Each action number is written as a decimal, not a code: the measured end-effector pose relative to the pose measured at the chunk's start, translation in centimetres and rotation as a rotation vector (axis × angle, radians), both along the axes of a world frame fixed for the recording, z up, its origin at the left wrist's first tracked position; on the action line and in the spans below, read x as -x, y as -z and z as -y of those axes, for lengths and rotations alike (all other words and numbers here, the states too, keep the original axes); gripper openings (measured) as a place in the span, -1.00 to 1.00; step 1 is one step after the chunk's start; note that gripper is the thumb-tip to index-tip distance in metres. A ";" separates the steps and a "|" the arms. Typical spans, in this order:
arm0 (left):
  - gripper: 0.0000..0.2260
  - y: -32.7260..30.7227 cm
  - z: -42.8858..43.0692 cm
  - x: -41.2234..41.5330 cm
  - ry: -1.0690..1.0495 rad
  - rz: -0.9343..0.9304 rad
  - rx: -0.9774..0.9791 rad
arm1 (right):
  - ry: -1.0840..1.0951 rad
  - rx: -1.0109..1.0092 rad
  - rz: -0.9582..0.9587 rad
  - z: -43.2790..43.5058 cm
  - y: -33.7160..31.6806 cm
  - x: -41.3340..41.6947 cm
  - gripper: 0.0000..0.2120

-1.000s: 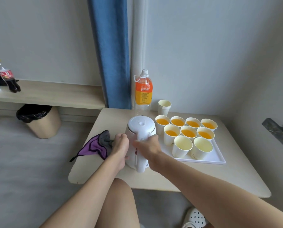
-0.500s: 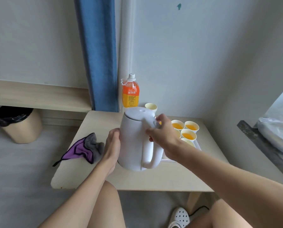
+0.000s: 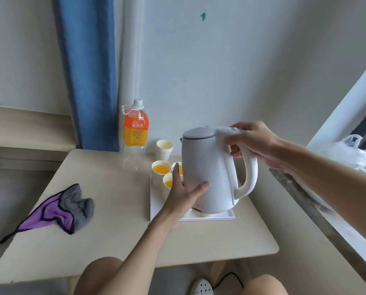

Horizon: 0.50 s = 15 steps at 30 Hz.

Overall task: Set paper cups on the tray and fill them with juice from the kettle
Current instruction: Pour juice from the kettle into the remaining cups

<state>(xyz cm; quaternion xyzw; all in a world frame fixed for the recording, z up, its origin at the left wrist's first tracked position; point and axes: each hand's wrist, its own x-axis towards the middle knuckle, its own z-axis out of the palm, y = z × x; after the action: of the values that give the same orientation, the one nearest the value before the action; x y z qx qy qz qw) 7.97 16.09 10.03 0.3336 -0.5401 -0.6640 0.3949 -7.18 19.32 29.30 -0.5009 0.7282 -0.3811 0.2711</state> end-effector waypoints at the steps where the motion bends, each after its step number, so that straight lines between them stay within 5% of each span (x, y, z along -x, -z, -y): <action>1: -0.29 0.2 0.0 0.7 0.003 -0.014 -0.003 | -0.008 -0.015 -0.016 0.2 -0.2 0.6 -0.79; 4: -0.45 1.0 0.3 2.9 0.012 -0.079 -0.012 | -0.032 -0.054 -0.019 0.9 -0.5 2.3 -0.80; 8: -0.14 1.9 0.2 4.8 -0.066 -0.150 -0.052 | -0.054 -0.084 -0.046 1.5 0.1 3.9 -0.79; 15: -0.17 2.8 -0.5 6.8 -0.035 -0.159 -0.089 | -0.097 -0.067 -0.142 2.2 0.9 4.9 -0.79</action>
<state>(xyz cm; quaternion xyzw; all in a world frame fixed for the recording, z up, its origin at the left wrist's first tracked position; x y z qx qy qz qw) 1.19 16.60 7.23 0.3063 -0.4712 -0.7047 0.4331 -12.10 17.13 28.43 -0.5520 0.7329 -0.3067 0.2533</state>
